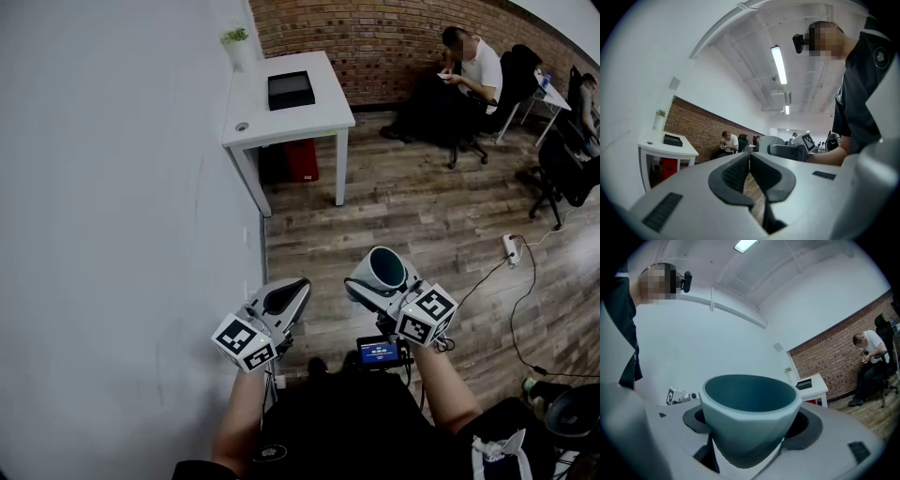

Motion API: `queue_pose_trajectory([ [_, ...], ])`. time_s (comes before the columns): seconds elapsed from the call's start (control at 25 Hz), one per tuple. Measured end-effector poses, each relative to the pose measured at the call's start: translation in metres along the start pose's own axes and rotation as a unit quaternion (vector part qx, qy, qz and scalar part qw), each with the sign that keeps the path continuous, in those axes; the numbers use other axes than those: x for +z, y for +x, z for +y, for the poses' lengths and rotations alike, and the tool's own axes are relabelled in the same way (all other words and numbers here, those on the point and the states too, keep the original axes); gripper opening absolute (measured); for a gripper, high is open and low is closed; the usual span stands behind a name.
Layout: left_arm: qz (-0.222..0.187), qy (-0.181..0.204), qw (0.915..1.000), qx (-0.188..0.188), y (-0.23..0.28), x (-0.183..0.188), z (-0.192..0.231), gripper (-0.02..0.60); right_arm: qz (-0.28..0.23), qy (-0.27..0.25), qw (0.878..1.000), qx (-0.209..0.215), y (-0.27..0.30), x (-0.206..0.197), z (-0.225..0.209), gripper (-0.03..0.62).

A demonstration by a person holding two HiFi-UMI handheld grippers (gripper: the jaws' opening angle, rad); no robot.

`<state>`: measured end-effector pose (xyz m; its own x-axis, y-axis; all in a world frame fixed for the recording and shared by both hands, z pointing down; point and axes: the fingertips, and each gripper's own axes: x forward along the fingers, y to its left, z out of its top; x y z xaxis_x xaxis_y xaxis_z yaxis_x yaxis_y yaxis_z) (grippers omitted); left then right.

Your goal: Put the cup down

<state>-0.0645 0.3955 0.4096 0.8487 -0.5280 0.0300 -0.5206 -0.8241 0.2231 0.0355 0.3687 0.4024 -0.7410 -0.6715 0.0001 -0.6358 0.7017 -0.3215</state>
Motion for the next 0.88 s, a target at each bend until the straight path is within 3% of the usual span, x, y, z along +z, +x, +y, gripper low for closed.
queue_pose_trajectory([
  [0.88, 0.009, 0.0, 0.9999, 0.012, 0.026, -0.002, -0.005, 0.009, 0.003, 0.015, 1.0, 0.0, -0.018, 0.003, -0.023, 0.403],
])
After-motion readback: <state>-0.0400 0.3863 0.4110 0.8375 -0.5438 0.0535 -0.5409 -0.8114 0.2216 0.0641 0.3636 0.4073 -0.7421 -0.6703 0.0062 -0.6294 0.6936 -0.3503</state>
